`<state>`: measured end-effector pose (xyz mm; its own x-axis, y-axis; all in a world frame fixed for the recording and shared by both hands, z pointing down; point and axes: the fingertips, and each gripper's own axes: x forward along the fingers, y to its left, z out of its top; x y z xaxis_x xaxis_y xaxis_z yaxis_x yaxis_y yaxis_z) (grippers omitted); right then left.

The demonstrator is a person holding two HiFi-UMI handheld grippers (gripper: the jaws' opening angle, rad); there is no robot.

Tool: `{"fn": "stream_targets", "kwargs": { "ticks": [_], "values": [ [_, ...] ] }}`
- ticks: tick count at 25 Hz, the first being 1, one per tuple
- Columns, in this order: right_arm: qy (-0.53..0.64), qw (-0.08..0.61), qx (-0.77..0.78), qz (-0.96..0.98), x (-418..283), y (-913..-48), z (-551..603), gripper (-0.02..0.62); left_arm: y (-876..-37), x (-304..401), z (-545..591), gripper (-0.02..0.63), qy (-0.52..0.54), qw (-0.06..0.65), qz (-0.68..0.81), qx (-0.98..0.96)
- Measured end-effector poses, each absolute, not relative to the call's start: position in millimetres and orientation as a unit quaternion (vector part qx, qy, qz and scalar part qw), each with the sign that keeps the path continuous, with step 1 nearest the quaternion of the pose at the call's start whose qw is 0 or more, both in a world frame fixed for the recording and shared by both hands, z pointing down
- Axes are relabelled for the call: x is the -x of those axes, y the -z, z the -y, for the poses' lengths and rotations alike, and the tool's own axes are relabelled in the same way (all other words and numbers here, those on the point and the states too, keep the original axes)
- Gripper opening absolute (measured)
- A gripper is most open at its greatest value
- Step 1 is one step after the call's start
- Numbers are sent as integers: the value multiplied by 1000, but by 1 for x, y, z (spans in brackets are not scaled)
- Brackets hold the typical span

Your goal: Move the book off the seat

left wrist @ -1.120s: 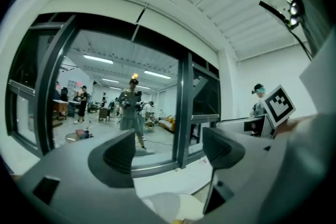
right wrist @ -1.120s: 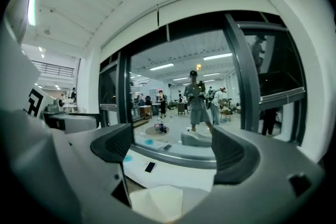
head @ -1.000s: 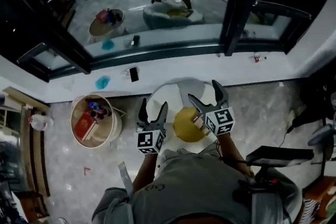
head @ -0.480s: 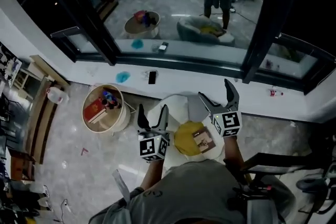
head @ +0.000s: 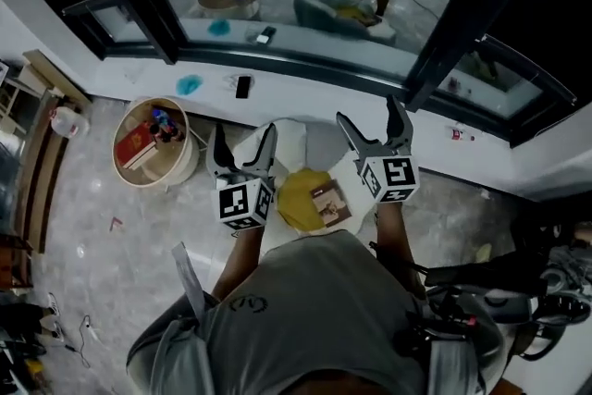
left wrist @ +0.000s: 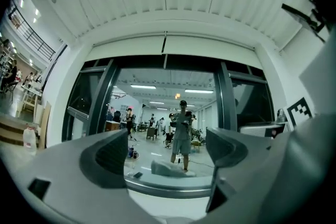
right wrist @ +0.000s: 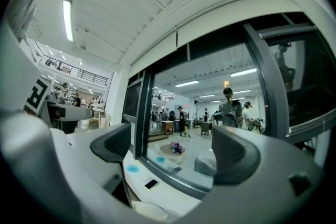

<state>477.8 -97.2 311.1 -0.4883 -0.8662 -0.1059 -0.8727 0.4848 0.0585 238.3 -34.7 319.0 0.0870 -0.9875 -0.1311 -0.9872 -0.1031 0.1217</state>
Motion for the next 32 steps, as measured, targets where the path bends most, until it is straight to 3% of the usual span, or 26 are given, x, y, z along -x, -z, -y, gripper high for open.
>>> {"fn": "stream_targets", "kwargs": {
  "ticks": [7,17,32],
  "values": [
    [-20,9,482,-876,-463,-341,118,491,-348,-217,47,462,78,32,680,-728],
    [43,-83,435,-896,-441,-470,150,491,-469,-225,83,463,10,127,665,-736],
    [165,-168,440,-867,-477,-768,126,491,-743,-319,109,462,-97,204,574,-787]
  ]
}}
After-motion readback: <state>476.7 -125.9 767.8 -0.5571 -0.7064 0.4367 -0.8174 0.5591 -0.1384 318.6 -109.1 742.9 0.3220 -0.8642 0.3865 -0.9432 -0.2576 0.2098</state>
